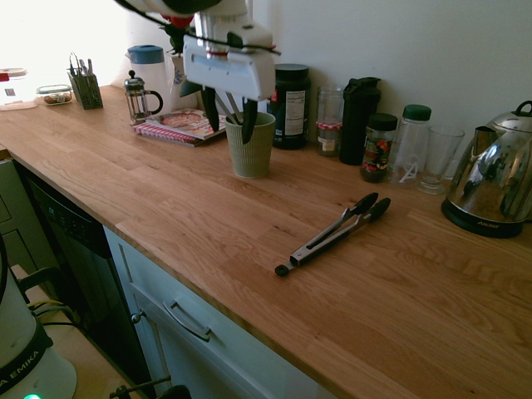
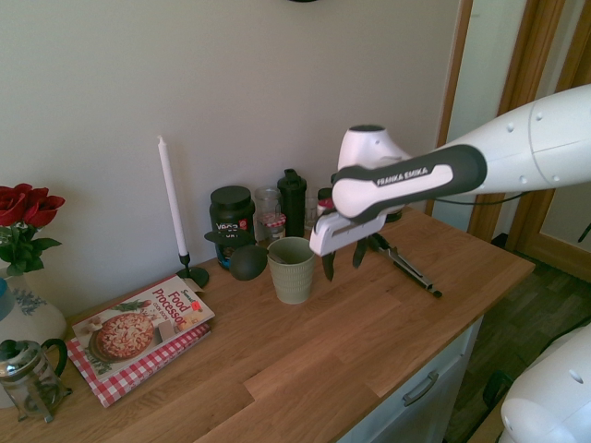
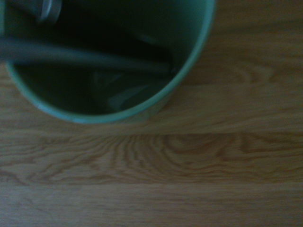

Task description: Put the tongs back in the holder

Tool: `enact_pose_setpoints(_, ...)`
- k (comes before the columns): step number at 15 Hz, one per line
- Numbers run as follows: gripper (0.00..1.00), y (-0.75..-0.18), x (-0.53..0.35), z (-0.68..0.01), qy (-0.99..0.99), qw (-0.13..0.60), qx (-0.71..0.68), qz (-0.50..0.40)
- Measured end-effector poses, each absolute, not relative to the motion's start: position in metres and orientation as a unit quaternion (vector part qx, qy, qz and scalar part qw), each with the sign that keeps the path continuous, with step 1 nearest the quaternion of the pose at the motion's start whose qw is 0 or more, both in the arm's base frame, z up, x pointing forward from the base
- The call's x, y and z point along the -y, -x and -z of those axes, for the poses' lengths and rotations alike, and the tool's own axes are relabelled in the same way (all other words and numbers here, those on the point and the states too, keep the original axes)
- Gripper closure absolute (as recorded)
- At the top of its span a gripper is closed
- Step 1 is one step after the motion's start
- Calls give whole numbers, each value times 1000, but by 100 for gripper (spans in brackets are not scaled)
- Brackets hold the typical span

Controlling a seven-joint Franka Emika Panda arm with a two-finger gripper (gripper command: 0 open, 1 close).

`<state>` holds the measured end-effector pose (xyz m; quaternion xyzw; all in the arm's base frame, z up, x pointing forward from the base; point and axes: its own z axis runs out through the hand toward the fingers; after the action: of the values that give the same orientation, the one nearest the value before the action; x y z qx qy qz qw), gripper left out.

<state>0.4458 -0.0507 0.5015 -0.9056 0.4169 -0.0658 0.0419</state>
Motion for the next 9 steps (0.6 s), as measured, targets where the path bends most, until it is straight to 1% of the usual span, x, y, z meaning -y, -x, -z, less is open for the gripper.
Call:
enact_pose_setpoints(2, 0, -444, 94, -529, 897, 44, -434, 78)
enact_pose_setpoints(4, 0, -443, 141, -534, 891, 44, -445, 80)
enact_pose_setpoints(7, 0, -451, 211, -514, 892, 30, -445, 74)
enact_pose_setpoints(9, 0, -463, 242, -492, 895, 19, -439, 73)
